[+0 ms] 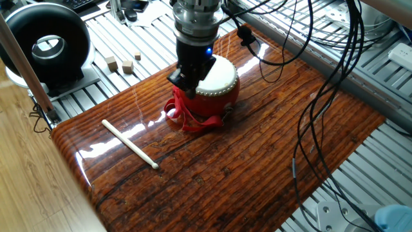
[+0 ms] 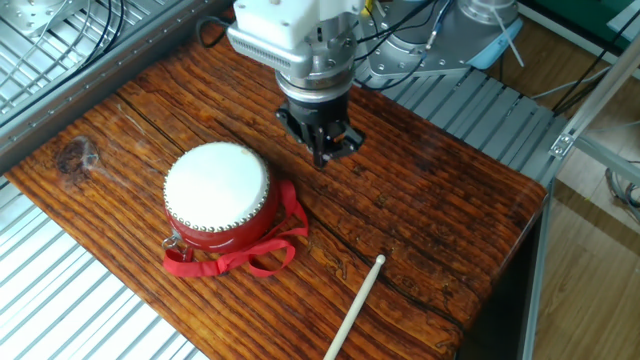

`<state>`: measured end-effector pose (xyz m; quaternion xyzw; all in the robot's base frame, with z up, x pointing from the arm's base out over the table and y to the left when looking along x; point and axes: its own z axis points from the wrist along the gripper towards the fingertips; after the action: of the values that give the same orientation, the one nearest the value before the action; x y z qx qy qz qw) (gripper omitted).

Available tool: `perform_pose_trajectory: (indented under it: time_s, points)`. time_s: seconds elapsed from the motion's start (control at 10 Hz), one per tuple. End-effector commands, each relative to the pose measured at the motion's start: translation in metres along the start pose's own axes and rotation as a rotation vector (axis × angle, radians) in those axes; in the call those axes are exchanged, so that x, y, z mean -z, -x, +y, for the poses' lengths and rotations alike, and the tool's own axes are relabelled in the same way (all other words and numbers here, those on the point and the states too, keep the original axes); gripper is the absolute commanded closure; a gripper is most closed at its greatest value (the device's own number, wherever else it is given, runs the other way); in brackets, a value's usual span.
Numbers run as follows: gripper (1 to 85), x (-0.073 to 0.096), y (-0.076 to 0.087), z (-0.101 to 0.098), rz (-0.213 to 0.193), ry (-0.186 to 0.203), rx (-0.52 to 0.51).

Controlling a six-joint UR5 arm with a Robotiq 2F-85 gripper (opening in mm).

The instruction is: Play the drum

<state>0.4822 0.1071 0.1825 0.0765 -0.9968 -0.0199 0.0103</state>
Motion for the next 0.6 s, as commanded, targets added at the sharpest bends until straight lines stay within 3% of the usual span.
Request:
perform_pose_trajectory:
  time_s: [0.0, 0.1, 0.2, 0.3, 0.5]
  points:
    - [84.7, 0.004, -0.004, -0.036, 0.025, -0.135, 0.152]
    - [84.7, 0.004, 0.008, -0.034, -0.017, -0.132, 0.192]
    - [84.7, 0.004, 0.008, -0.033, -0.019, -0.13, 0.202]
    - [84.7, 0.004, 0.006, -0.033, -0.011, -0.127, 0.193]
    - [84.7, 0.004, -0.012, -0.031, 0.05, -0.114, 0.115]
